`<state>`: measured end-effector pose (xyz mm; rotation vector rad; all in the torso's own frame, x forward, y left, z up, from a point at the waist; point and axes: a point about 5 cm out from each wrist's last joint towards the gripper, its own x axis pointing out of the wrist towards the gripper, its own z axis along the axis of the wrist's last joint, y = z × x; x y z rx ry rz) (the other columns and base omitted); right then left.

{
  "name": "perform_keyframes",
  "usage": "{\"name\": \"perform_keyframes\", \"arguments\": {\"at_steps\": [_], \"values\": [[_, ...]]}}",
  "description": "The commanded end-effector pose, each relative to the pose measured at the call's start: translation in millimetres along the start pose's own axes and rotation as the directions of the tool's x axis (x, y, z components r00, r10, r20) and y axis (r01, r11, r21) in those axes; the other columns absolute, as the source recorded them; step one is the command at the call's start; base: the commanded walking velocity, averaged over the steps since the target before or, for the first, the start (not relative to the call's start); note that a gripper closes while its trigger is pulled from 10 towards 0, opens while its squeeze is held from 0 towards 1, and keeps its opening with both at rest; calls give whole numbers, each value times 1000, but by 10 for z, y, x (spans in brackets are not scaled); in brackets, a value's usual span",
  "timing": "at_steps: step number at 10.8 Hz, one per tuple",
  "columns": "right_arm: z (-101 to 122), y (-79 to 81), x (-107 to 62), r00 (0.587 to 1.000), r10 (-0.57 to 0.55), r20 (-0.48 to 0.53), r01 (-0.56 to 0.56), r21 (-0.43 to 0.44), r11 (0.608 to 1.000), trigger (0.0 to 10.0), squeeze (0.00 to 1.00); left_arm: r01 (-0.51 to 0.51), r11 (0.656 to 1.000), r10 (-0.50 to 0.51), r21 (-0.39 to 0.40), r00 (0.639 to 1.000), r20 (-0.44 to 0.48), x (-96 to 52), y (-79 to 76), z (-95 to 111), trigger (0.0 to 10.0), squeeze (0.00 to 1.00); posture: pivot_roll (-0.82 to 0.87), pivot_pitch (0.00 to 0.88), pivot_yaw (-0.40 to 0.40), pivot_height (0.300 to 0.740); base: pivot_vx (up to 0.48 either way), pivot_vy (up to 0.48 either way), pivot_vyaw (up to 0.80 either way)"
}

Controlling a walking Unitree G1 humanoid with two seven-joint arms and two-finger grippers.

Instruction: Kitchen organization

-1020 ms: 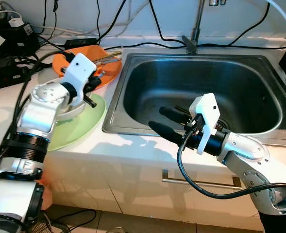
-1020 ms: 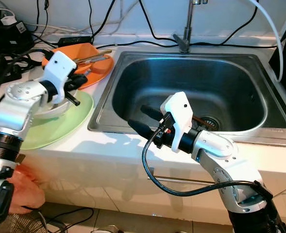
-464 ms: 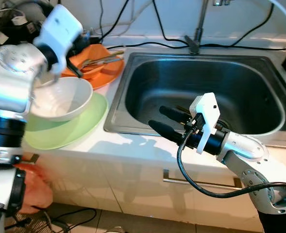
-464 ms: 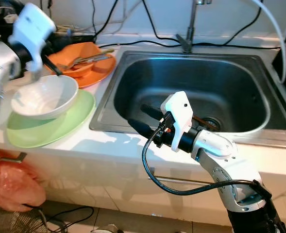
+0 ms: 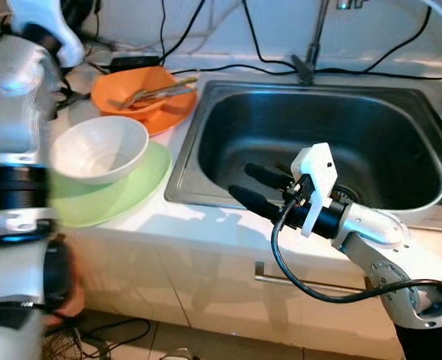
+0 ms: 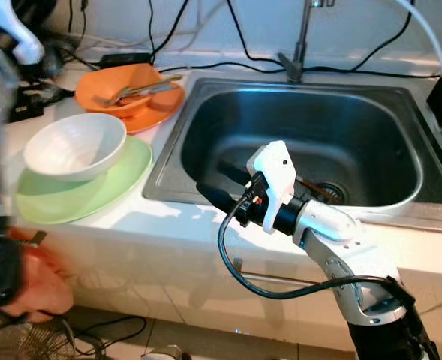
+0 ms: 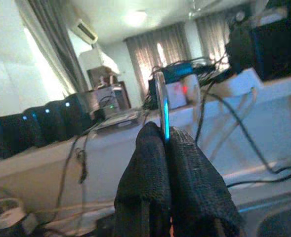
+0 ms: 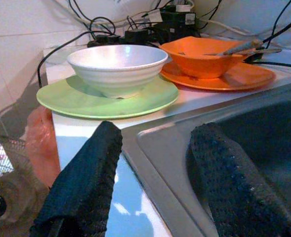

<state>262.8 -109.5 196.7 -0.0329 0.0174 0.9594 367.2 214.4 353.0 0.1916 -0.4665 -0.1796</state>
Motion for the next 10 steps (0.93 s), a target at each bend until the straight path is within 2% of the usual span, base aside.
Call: {"name": "perform_keyframes", "arguments": {"at_steps": [1, 2, 3, 4, 5, 6, 7, 8, 10], "values": [[30, -13, 13, 1000, -7, 8, 7, -19, 1000, 10000, 0, -27, 999, 30, -37, 996, 87, 4, 20, 161, 0, 0, 151, 24, 56, 740, 0, 0, 0], [29, -31, 31, 999, -29, 14, 29, -14, 999, 10000, 0, -50, 954, 96, -294, 985, 144, 27, -124, 117, 0, 0, 151, 23, 57, 740, 0, 0, 0], [27, -51, 52, 998, -55, 21, 55, -9, 998, 10000, 0, -63, 881, 145, -469, 979, 142, 34, -261, 30, 0, 0, 148, 23, 61, 740, 0, 0, 0], [26, -80, 69, 995, -91, 32, 91, 4, 996, 10000, 0, -69, 802, 166, -593, 980, 111, 24, -389, -70, 0, 0, 148, 22, 64, 740, 0, 0, 0], [31, -128, 82, 988, -145, 49, 144, 32, 989, 10000, 0, -85, 685, 168, -723, 985, 43, 2, -534, -219, 0, 0, 148, 22, 66, 740, 0, 0, 0], [62, -252, 99, 958, -271, 94, 260, 115, 959, 10000, 0, -90, 492, 119, -866, 992, -35, -70, -830, -429, 0, 0, 147, 22, 72, 740, 0, 0, 0], [71, -284, 102, 946, -306, 105, 290, 140, 947, 10000, 0, -88, 446, 105, -891, 993, -46, -91, -906, -462, 0, 0, 147, 22, 72, 740, 0, 0, 0], [86, -366, 100, 914, -385, 126, 355, 212, 911, 10000, 0, -88, 373, 82, -924, 995, -62, -142, -1048, -530, 0, 0, 147, 23, 76, 740, 0, 0, 0], [78, -424, 99, 889, -439, 132, 391, 279, 877, 10000, 0, -96, 259, 57, -961, 995, -84, -164, -1139, -582, 0, 0, 144, 23, 79, 740, 0, 0, 0]]}}
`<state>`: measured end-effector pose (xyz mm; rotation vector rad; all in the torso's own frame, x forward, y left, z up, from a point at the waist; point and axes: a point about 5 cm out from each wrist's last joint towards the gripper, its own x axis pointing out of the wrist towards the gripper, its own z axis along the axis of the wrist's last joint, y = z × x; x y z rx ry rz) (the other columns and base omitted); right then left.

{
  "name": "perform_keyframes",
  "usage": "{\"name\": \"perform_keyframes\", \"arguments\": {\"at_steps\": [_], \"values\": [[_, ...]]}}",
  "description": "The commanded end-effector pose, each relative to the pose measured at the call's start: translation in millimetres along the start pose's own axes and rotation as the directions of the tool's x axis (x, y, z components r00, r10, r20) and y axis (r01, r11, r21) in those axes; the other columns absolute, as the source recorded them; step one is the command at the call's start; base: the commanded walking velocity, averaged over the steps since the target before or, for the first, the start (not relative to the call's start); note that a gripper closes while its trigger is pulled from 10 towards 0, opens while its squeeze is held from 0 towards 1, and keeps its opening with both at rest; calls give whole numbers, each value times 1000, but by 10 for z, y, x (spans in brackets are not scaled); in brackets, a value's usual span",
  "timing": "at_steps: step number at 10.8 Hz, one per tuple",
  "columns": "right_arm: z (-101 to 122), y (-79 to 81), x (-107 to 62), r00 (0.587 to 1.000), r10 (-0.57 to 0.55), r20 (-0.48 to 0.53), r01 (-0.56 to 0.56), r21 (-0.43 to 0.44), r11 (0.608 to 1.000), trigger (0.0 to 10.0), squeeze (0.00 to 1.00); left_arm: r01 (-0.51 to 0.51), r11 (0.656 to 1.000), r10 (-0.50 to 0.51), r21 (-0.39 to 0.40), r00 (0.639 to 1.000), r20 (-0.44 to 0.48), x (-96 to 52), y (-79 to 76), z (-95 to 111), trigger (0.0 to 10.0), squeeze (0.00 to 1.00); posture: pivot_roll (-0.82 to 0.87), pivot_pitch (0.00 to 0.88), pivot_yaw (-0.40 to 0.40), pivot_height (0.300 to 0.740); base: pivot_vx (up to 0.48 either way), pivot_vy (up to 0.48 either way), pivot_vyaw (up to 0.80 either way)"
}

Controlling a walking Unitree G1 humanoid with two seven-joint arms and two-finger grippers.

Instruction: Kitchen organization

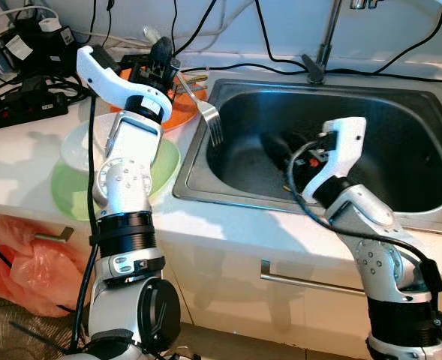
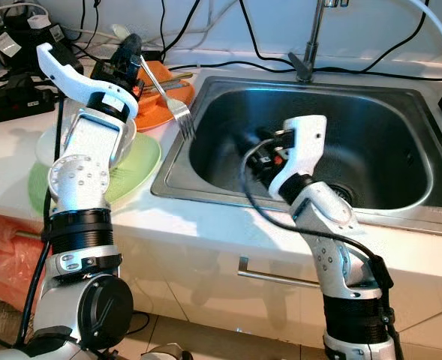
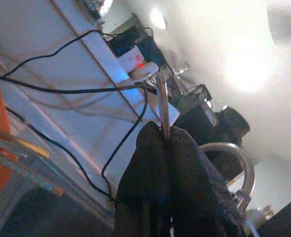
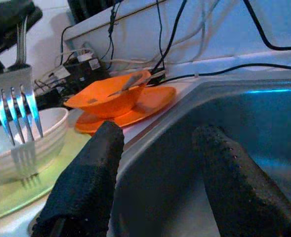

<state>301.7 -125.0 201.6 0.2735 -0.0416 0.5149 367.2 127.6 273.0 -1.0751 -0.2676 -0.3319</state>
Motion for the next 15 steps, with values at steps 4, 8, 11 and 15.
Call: {"name": "perform_keyframes", "arguments": {"at_steps": [4, 8, 11, 15], "values": [[12, 71, 35, 997, 73, 2, -73, 65, 995, 10000, 0, -45, 975, -9, -219, 971, -238, -76, 13, -495, 0, 0, 140, 27, 93, 740, 0, 0, 0], [150, 45, -56, 945, 324, -39, -321, 63, 945, 10000, 0, -21, 953, -84, -301, 940, -329, -89, -4, -655, 0, 0, 130, 34, 90, 740, 0, 0, 0], [173, 25, -87, 903, 421, -87, -417, 59, 907, 10000, 0, 5, 940, -135, -340, 923, -361, -100, 10, -723, 0, 0, 127, 37, 91, 740, 0, 0, 0], [162, 69, -128, 862, 497, -96, -491, 81, 867, 10000, 1000, 35, 934, -173, -355, 915, -365, -90, -11, -734, 0, 0, 122, 38, 94, 740, 0, 0, 0]]}}
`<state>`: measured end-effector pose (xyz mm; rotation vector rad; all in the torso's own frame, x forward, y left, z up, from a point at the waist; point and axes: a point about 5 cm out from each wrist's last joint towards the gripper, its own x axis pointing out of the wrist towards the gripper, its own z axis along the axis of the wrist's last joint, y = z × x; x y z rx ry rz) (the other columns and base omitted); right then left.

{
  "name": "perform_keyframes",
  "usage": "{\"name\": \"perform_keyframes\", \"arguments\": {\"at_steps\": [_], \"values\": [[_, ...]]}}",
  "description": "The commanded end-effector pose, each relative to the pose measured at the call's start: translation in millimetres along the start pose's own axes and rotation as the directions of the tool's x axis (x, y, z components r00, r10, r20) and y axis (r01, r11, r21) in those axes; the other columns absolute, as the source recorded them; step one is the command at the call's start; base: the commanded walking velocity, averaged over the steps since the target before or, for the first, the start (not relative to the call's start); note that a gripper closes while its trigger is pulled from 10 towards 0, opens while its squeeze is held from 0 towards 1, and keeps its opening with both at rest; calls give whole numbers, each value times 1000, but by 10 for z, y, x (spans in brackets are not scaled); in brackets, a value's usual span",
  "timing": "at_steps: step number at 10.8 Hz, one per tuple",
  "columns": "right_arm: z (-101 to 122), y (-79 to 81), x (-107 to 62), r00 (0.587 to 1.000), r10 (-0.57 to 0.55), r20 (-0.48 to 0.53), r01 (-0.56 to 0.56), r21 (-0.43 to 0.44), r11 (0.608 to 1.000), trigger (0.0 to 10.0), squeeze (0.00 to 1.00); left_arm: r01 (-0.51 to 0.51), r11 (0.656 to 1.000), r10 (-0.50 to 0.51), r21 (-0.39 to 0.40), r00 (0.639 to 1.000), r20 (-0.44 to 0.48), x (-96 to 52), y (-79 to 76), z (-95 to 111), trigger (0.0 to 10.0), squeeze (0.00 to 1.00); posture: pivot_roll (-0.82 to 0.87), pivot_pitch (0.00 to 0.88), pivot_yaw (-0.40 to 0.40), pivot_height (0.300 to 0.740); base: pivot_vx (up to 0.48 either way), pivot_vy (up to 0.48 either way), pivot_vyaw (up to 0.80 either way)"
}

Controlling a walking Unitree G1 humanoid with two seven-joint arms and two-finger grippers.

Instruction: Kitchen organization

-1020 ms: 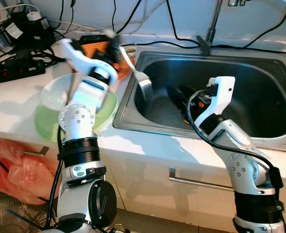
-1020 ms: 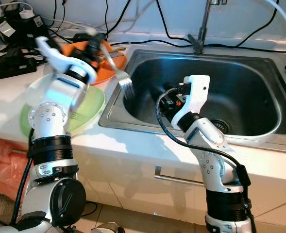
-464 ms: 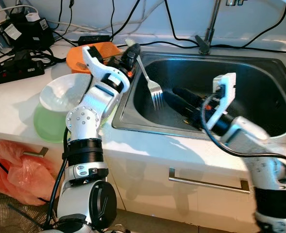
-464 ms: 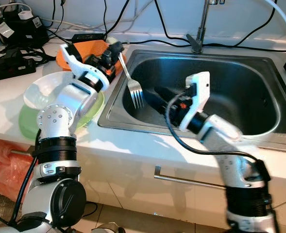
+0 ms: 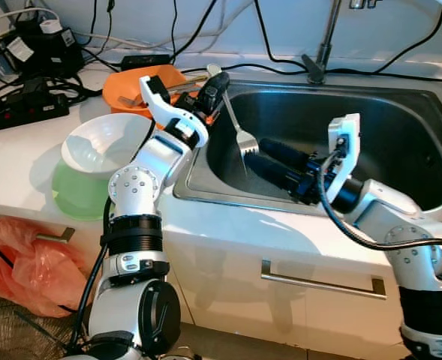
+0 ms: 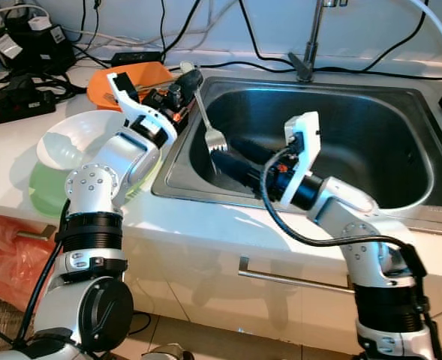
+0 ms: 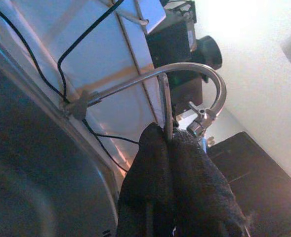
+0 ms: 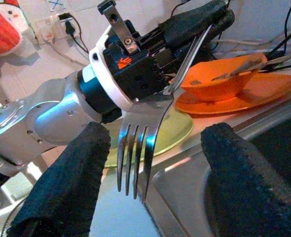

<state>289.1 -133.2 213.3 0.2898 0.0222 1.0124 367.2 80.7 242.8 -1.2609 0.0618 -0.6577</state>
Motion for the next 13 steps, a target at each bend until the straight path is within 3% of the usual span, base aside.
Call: {"name": "perform_keyframes", "arguments": {"at_steps": [1, 2, 3, 4, 9, 13], "values": [[16, 43, 29, 999, 43, -6, -43, -1, 999, 10000, 1000, 35, 997, -38, -68, 999, -36, 34, -10, -186, 0, 0, 121, 39, 94, 740, 0, 0, 0], [-4, 46, 44, 999, 51, -14, -51, 6, 999, 10000, 1000, 58, 996, -61, -75, 997, -45, 39, -36, -198, 0, 0, 121, 38, 93, 740, 0, 0, 0], [-36, 63, 72, 997, 74, -26, -74, 18, 997, 10000, 557, 81, 993, -85, -83, 995, -56, 43, -66, -225, 0, 0, 122, 39, 93, 740, 0, 0, 0], [-48, 77, 91, 995, 90, -30, -90, 26, 996, 10000, 0, 92, 992, -98, -90, 993, -64, 44, -81, -246, 0, 0, 122, 39, 93, 740, 0, 0, 0], [-92, 140, 199, 983, 178, -50, -175, 70, 982, 10000, 0, 169, 972, -194, -161, 970, -150, -19, -69, -409, 0, 0, 121, 44, 87, 740, 0, 0, 0], [-39, 114, 148, 975, 210, -72, -205, 78, 976, 10000, 0, 166, 973, -193, -160, 966, -174, -120, 108, -369, 0, 0, 115, 50, 81, 740, 0, 0, 0]]}}
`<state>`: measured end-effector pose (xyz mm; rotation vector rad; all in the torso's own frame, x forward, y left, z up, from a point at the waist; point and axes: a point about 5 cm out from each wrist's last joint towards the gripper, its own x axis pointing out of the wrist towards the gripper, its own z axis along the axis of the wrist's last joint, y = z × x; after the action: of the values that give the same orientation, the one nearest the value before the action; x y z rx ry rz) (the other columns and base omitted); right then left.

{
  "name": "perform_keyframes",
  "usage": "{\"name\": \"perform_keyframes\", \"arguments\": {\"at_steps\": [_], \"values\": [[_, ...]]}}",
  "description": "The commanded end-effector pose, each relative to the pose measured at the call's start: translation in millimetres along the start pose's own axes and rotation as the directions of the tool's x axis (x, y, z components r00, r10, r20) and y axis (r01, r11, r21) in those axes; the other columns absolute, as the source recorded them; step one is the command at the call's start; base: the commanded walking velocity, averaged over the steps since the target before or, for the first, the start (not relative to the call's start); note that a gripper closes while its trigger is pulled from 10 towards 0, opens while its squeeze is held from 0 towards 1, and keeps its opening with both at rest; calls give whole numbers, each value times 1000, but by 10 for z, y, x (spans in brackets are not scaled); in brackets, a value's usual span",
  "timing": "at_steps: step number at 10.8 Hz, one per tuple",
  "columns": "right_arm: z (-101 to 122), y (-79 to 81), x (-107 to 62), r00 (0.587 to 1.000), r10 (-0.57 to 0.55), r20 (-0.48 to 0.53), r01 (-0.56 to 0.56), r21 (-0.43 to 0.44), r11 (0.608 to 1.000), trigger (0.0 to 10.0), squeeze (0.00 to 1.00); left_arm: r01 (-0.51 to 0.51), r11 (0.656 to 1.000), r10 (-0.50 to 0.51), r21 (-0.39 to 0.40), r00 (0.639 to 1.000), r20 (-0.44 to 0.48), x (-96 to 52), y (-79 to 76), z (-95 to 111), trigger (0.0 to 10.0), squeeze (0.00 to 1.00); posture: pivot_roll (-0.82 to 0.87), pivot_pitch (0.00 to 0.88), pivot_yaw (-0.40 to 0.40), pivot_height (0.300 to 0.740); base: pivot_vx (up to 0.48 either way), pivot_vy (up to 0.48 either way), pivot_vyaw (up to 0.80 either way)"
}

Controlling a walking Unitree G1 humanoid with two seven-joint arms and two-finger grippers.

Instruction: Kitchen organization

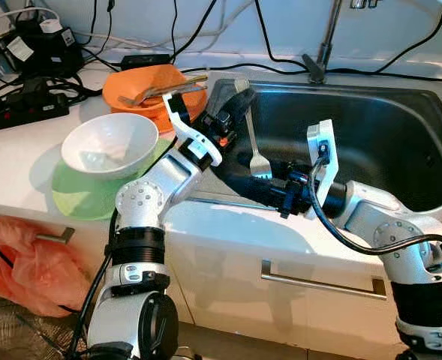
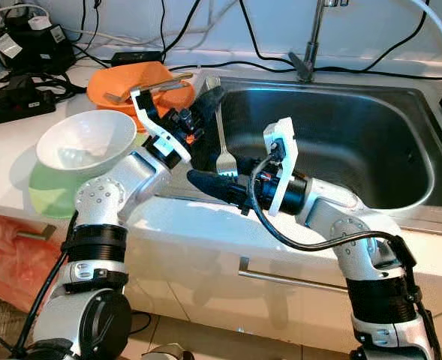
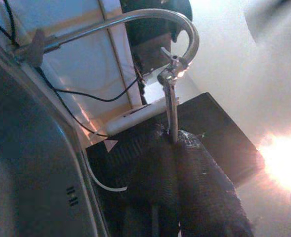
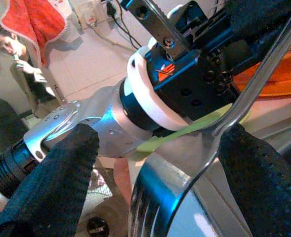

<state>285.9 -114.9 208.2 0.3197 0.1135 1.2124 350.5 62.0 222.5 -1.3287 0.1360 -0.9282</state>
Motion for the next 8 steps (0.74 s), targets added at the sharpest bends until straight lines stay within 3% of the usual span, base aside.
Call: {"name": "perform_keyframes", "arguments": {"at_steps": [1, 2, 8], "values": [[64, 9, 5, 1000, 26, 1, -26, -7, 1000, 10000, 0, 10, 1000, -10, -23, 1000, -16, -23, 41, -58, 0, 0, 114, 51, 81, 740, 0, 0, 0], [75, 3, -14, 999, 36, -1, -36, 2, 999, 0, 0, 11, 1000, -11, -8, 1000, -4, -45, 48, 11, 0, 0, 114, 51, 81, 740, 0, 0, 0], [65, -24, -71, 1000, 27, -16, -27, 1, 1000, 0, 0, 42, 999, -41, 20, 999, -22, -51, 26, 40, 0, 0, 114, 46, 79, 740, 0, 0, 0]]}}
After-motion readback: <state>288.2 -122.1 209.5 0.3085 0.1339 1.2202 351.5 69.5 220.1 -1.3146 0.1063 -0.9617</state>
